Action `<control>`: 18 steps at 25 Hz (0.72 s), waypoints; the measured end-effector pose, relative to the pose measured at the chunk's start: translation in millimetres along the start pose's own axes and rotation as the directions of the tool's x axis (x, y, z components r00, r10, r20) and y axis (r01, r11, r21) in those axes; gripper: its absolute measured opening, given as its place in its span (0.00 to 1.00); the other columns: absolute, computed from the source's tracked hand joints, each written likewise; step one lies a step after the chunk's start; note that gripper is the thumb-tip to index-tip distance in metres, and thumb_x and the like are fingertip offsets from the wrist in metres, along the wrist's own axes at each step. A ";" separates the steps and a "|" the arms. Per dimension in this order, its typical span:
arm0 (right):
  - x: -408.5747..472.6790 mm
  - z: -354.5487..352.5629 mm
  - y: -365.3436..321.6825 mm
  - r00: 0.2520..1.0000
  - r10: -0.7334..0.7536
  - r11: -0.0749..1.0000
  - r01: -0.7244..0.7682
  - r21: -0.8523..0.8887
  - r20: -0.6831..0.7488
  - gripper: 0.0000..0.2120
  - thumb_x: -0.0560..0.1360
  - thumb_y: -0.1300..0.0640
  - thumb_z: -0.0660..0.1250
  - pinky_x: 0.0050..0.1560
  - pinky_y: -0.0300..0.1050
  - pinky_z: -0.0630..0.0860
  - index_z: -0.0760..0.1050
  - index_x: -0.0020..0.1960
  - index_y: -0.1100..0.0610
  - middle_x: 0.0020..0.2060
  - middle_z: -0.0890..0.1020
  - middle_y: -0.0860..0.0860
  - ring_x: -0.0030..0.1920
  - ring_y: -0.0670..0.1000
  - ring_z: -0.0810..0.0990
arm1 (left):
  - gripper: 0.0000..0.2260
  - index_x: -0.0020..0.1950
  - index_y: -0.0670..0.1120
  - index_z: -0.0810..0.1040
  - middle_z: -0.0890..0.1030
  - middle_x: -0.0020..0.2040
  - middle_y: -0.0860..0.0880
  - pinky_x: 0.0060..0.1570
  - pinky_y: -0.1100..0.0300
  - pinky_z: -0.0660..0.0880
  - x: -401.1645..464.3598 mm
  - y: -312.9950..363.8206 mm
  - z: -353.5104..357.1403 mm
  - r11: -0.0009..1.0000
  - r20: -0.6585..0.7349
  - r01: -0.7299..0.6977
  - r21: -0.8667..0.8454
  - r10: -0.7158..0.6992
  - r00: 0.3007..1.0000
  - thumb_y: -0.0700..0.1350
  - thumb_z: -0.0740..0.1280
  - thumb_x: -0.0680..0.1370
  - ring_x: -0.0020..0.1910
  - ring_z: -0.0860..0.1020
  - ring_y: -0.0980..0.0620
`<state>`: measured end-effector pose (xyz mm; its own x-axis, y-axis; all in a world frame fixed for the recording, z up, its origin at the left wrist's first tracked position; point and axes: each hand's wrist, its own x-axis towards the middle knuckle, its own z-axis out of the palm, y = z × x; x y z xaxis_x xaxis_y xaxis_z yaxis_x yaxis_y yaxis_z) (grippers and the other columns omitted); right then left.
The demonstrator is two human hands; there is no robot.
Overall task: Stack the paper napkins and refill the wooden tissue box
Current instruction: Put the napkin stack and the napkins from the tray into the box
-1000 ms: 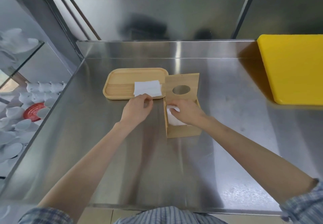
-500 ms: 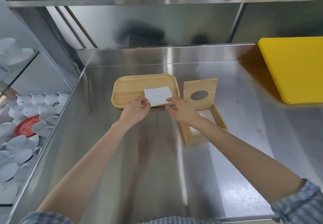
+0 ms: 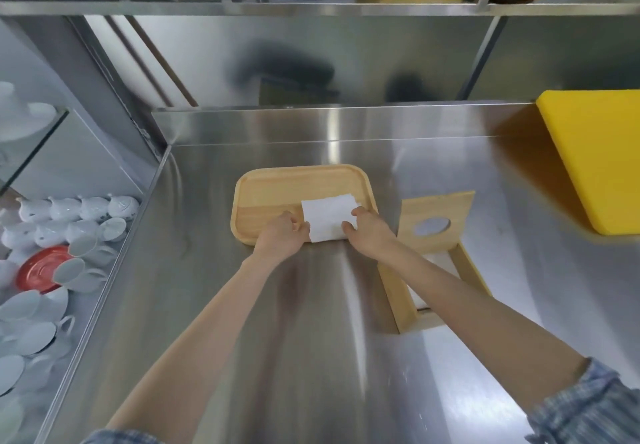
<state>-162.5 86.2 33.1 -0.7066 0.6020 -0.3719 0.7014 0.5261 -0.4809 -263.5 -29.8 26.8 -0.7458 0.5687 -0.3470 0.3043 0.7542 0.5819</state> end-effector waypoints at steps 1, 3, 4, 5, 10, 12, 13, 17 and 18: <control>7.8 0.1 -1.6 0.999 0.031 1.000 -0.031 0.005 -0.005 0.21 0.81 0.54 0.53 0.65 0.50 0.68 0.61 0.69 0.64 0.69 0.65 0.62 0.68 0.61 0.68 | 0.19 0.65 0.40 0.69 0.75 0.64 0.42 0.55 0.55 0.69 6.8 0.7 0.7 1.000 0.006 0.014 0.025 -0.014 1.000 0.50 0.58 0.79 0.62 0.74 0.42; 26.0 3.0 -4.3 0.994 0.102 0.995 -0.103 -0.016 -0.028 0.21 0.80 0.54 0.53 0.66 0.52 0.67 0.60 0.69 0.65 0.68 0.65 0.63 0.68 0.62 0.67 | 0.19 0.63 0.39 0.69 0.76 0.63 0.42 0.53 0.55 0.69 22.3 2.0 2.5 0.998 0.030 0.041 0.057 -0.042 0.999 0.52 0.56 0.79 0.61 0.74 0.42; 34.5 5.5 -5.3 0.989 0.139 0.990 -0.140 -0.033 -0.043 0.21 0.80 0.54 0.53 0.67 0.53 0.67 0.60 0.69 0.65 0.68 0.66 0.64 0.68 0.63 0.66 | 0.20 0.63 0.39 0.69 0.76 0.63 0.42 0.53 0.55 0.70 29.7 2.1 4.9 0.997 0.044 0.055 0.045 -0.057 0.997 0.52 0.56 0.79 0.61 0.74 0.42; 41.9 8.4 -5.8 0.984 0.172 0.984 -0.174 -0.045 -0.052 0.21 0.80 0.54 0.53 0.67 0.53 0.66 0.61 0.68 0.66 0.67 0.66 0.64 0.68 0.63 0.66 | 0.20 0.64 0.39 0.68 0.76 0.63 0.42 0.54 0.55 0.70 36.6 1.8 7.2 0.997 0.060 0.073 0.017 -0.074 0.995 0.52 0.56 0.79 0.61 0.74 0.42; 65.5 25.2 -6.3 0.963 0.265 0.958 -0.269 -0.096 -0.052 0.22 0.80 0.53 0.54 0.68 0.53 0.64 0.59 0.69 0.66 0.67 0.66 0.64 0.68 0.63 0.65 | 0.20 0.63 0.40 0.67 0.79 0.59 0.43 0.61 0.51 0.70 62.0 -5.1 19.8 0.992 0.112 0.115 -0.047 -0.109 0.988 0.53 0.58 0.78 0.60 0.75 0.42; 65.3 27.4 -5.8 0.958 0.276 0.954 -0.283 -0.104 -0.077 0.22 0.79 0.53 0.55 0.68 0.53 0.65 0.59 0.68 0.65 0.66 0.65 0.64 0.67 0.63 0.65 | 0.20 0.62 0.38 0.68 0.79 0.58 0.41 0.59 0.51 0.71 62.5 -4.9 24.0 0.991 0.122 0.113 -0.074 -0.103 0.987 0.52 0.58 0.78 0.59 0.76 0.41; 67.4 28.9 -6.1 0.956 0.280 0.952 -0.289 -0.105 -0.088 0.23 0.79 0.53 0.57 0.68 0.53 0.65 0.59 0.68 0.65 0.66 0.65 0.64 0.67 0.63 0.65 | 0.20 0.62 0.37 0.68 0.79 0.58 0.40 0.58 0.51 0.71 63.7 -4.9 26.6 0.990 0.117 0.111 -0.090 -0.100 0.988 0.52 0.59 0.78 0.59 0.76 0.41; 70.3 34.0 -7.7 0.954 0.269 0.953 -0.284 -0.107 -0.132 0.26 0.77 0.54 0.62 0.66 0.52 0.65 0.56 0.70 0.62 0.65 0.66 0.62 0.65 0.63 0.67 | 0.18 0.63 0.38 0.68 0.79 0.59 0.43 0.54 0.55 0.71 61.3 -3.8 32.5 0.991 0.031 0.080 -0.111 -0.076 0.997 0.48 0.60 0.79 0.59 0.76 0.43; 70.4 34.4 -7.9 0.956 0.255 0.960 -0.268 -0.081 -0.143 0.27 0.77 0.55 0.62 0.66 0.52 0.66 0.55 0.70 0.61 0.65 0.66 0.62 0.65 0.63 0.68 | 0.17 0.63 0.39 0.68 0.79 0.59 0.44 0.54 0.56 0.70 60.6 -3.5 32.3 0.989 0.013 0.078 -0.123 -0.077 0.997 0.48 0.60 0.78 0.59 0.76 0.43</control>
<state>-221.0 103.8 -16.6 -0.4837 0.7958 -0.3643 0.8702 0.3928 -0.2974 -290.6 12.6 -20.0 -0.7593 0.5133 -0.4001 0.1702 0.7499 0.6393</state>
